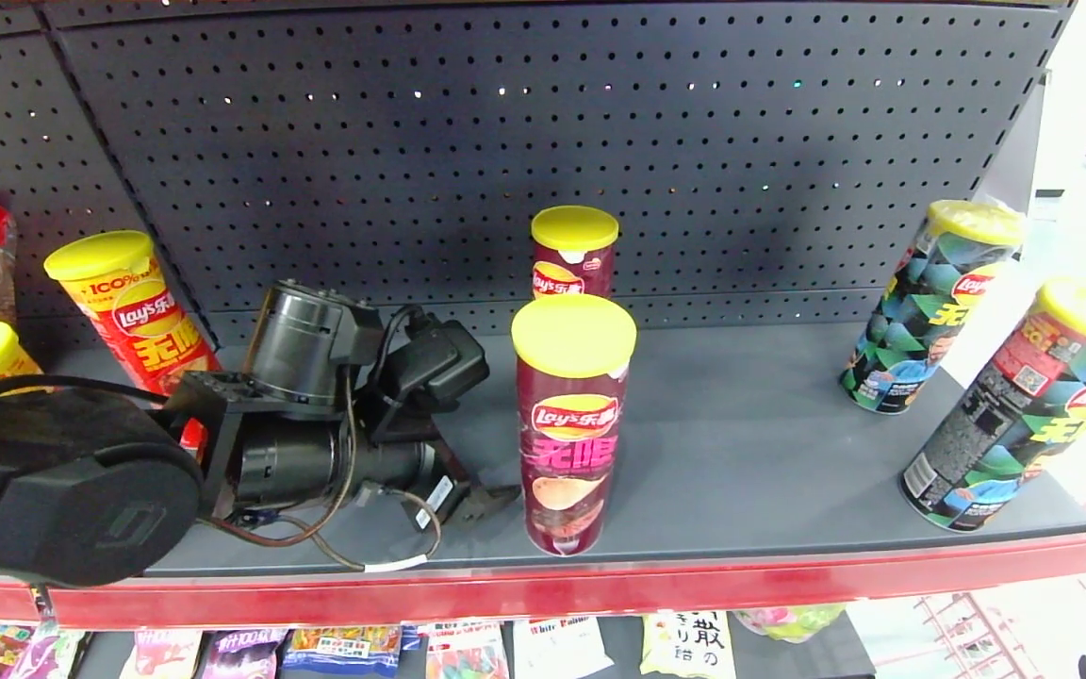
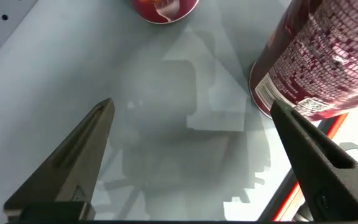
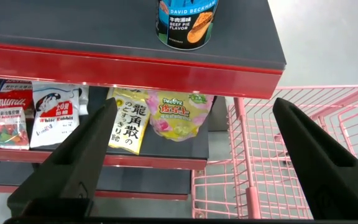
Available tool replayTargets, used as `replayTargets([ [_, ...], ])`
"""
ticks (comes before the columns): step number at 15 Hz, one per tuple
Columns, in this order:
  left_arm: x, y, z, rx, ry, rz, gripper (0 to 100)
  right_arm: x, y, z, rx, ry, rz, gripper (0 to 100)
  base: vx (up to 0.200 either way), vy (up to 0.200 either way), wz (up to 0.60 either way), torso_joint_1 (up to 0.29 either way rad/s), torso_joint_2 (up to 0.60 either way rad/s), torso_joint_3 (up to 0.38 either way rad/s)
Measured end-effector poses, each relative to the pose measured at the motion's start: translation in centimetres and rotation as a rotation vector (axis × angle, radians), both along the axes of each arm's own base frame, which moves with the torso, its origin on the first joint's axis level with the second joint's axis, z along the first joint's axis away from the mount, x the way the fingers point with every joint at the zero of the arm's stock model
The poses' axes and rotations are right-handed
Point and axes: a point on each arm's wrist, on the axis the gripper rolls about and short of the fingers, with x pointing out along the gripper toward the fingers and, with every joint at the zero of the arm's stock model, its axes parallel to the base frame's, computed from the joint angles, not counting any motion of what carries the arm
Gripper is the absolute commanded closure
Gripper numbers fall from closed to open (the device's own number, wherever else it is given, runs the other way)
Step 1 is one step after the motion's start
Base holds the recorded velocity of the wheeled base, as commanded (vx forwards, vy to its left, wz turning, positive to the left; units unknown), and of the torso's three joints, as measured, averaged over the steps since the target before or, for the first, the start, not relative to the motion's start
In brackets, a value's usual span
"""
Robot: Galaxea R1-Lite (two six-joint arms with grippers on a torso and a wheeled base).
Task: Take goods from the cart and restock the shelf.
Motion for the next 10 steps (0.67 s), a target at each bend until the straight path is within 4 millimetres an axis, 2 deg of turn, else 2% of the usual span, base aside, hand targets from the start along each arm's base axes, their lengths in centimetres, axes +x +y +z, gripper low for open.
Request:
replayTargets([
  [3, -0.2, 0.3, 0.1, -0.010, -0.004, 0.012, 0, 0.0, 0.0, 0.0, 0.001, 0.000, 0.000, 0, 0.000, 0.000, 0.00, 0.000, 0.00, 0.000],
  [6, -1.2, 1.8, 1.2, -0.073, -0.028, 0.064, 0, 0.0, 0.0, 0.0, 0.001, 0.004, 0.001, 0, 0.000, 0.000, 0.00, 0.000, 0.00, 0.000],
  [10, -5.8, 5.1, 4.3, -0.141, -0.067, 0.169, 0, 0.3, 0.0, -0.1, 0.002, 0.029, 0.001, 0, 0.000, 0.000, 0.00, 0.000, 0.00, 0.000],
])
